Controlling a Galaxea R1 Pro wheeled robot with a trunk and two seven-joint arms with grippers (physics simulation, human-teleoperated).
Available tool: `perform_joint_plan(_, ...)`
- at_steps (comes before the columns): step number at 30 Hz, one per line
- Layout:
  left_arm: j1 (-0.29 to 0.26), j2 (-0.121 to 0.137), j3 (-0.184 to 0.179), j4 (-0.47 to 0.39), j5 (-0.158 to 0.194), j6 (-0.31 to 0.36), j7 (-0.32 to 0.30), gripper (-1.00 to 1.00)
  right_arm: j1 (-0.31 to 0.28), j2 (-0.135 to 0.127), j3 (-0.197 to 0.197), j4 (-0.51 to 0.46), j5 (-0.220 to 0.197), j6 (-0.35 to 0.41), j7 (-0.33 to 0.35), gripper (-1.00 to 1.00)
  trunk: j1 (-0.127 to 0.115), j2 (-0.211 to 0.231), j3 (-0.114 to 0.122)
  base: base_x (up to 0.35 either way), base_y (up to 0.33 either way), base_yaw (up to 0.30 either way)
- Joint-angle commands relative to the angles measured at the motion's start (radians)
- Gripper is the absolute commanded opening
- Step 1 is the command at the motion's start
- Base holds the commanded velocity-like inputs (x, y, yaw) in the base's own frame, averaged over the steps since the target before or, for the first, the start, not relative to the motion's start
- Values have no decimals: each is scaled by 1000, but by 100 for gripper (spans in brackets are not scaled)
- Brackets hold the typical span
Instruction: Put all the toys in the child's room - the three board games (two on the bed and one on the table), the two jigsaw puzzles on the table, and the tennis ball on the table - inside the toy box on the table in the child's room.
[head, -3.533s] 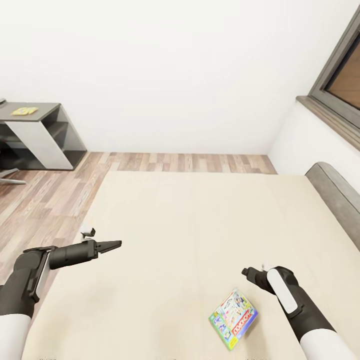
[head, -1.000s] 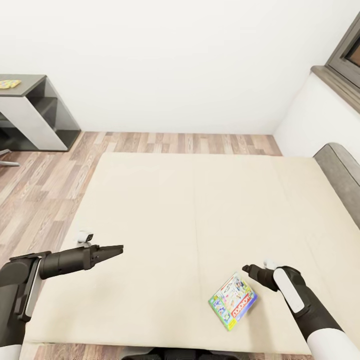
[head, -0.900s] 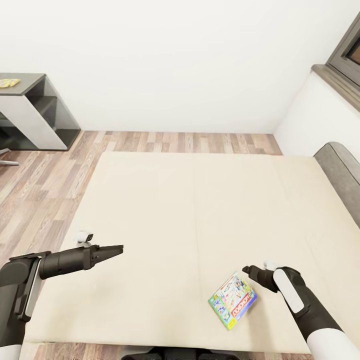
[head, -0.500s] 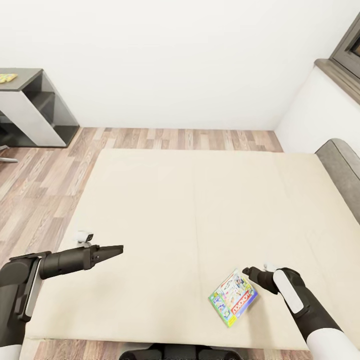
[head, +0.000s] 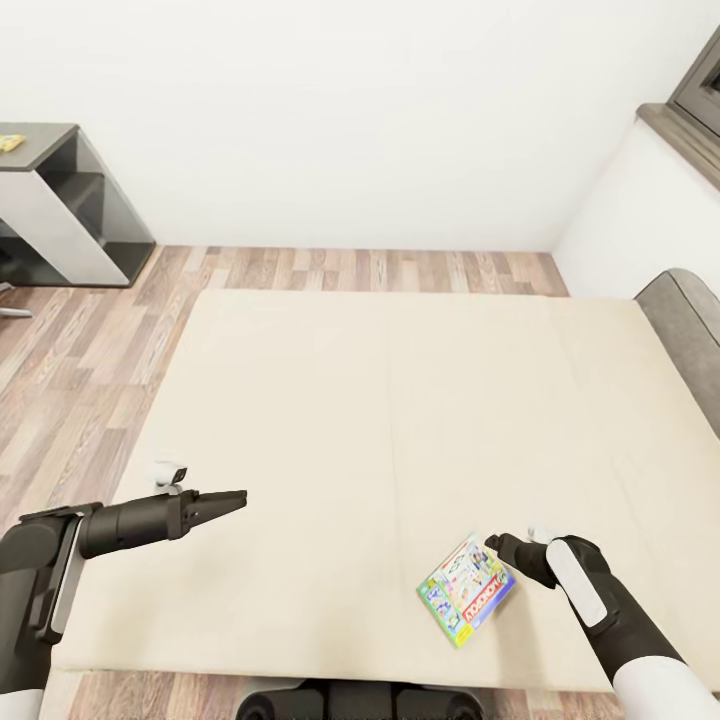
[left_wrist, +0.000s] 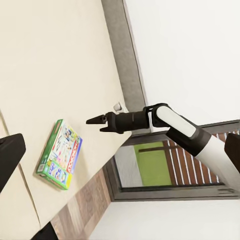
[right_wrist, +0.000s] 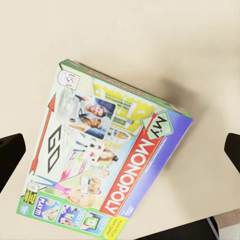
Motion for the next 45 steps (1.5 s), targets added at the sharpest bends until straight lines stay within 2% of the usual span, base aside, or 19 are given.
perform_joint_plan(1, 0, 0, 0, 0, -2, 10, -4, 100, 0, 0, 0, -2, -11, 3, -9, 100, 0, -2, -3, 0, 0, 0)
perform_joint_plan(19, 0, 0, -2, 0, -2, 10, -4, 100, -1, -1, -1, 11, -11, -1, -2, 100, 0, -2, -32, 0, 0, 0)
perform_joint_plan(28, 0, -3, -20, -12, 3, 9, -4, 100, -3, -2, -1, 31, -11, -37, 11, 100, 0, -2, -47, 0, 0, 0)
perform_joint_plan(30, 0, -8, -45, -14, 8, 10, -4, 100, -4, -2, -1, 36, -11, -40, 20, 100, 0, -2, -50, 0, 0, 0)
perform_joint_plan(31, 0, -17, -86, -16, 13, 12, -4, 100, -5, -2, -1, 40, -11, -43, 30, 100, 0, -2, -52, 0, 0, 0)
perform_joint_plan(34, 0, -39, -159, -18, 17, 15, -4, 100, -6, -3, -1, 43, -11, -44, 46, 100, 0, -2, -57, 0, 0, 0)
perform_joint_plan(35, -3, -58, -205, -19, 18, 17, -4, 100, -6, -3, -1, 44, -11, -45, 56, 100, 0, -2, -59, 0, 0, 0)
perform_joint_plan(37, -5, -78, -242, -19, 19, 20, -4, 100, -7, -3, -1, 45, -10, -45, 66, 100, 0, -2, -62, 0, 0, 0)
perform_joint_plan(38, -7, -99, -266, -20, 20, 23, -4, 100, -7, -3, -1, 45, -10, -46, 74, 100, 0, -2, -64, 0, 0, 0)
perform_joint_plan(39, -9, -119, -282, -20, 20, 27, -4, 100, -8, -3, -1, 46, -10, -46, 80, 100, 0, -2, -65, 0, 0, 0)
perform_joint_plan(44, -13, -169, -307, -19, 17, 28, -4, 100, -8, -3, -1, 48, -10, -46, 87, 100, 0, -2, -73, 0, 0, 0)
perform_joint_plan(45, -13, -187, -313, -18, 15, 28, -4, 100, -8, -5, -2, 48, -10, -46, 88, 100, 0, -2, -75, 0, 0, 0)
